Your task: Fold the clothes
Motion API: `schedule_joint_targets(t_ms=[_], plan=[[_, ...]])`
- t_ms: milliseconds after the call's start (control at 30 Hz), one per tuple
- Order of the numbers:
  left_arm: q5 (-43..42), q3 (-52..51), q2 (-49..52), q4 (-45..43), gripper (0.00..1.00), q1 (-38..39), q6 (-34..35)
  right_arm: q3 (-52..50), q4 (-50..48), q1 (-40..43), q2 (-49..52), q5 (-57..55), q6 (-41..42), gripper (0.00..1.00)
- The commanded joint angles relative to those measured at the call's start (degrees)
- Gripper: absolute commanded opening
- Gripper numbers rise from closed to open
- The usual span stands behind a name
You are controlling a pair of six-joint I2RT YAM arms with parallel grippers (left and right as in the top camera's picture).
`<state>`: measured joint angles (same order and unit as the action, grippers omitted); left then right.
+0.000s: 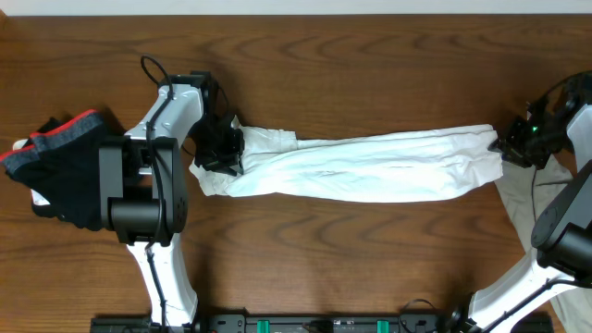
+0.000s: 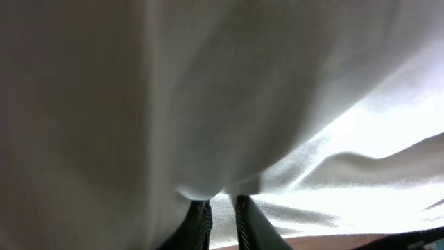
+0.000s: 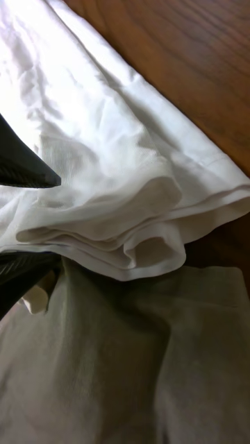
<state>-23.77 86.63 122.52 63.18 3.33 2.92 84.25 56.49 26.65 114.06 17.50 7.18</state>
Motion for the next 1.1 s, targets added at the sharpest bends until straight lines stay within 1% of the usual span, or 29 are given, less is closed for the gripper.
schedule_joint_targets(t_ms=[0,100,267,433,567,667,733,900,1067], plan=[[0.5,-0.3,0.2,0.2,0.16,0.0,-0.5,-0.5,0.0,-0.5,0.5,-0.6,0.1,0.29],[0.5,-0.3,0.2,0.2,0.16,0.0,-0.6,-0.8,-0.2,-0.5,0.5,-0.8,0.1,0.31],[0.5,-0.3,0.2,0.2,0.16,0.0,-0.6,-3.4,-2.5,-0.5,0.5,-1.0,0.2,0.31],[0.5,-0.3,0.2,0.2,0.16,0.0,-0.6,-5.1,-4.5,-0.5,0.5,-1.0,1.1,0.3],[0.5,-0.3,0.2,0.2,0.16,0.0,-0.5,-5.1,-5.0,-0.5,0.5,-0.9,1.1,0.23],[0.5,-0.3,0.2,0.2,0.16,0.0,-0.5,-5.1,-5.1,-0.5,0.5,-0.9,1.1,0.09],[0.5,-0.3,0.2,0.2,0.16,0.0,-0.5,-5.0,-5.1,-0.5,0.5,-0.9,1.1,0.01],[0.5,-0.3,0.2,0.2,0.16,0.0,-0.6,-4.2,-3.7,-0.5,0.1,0.1,1.1,0.01],[0.5,-0.3,0.2,0.2,0.16,0.0,-0.5,-1.6,-1.3,-0.5,-3.8,3.3,1.1,0.01]])
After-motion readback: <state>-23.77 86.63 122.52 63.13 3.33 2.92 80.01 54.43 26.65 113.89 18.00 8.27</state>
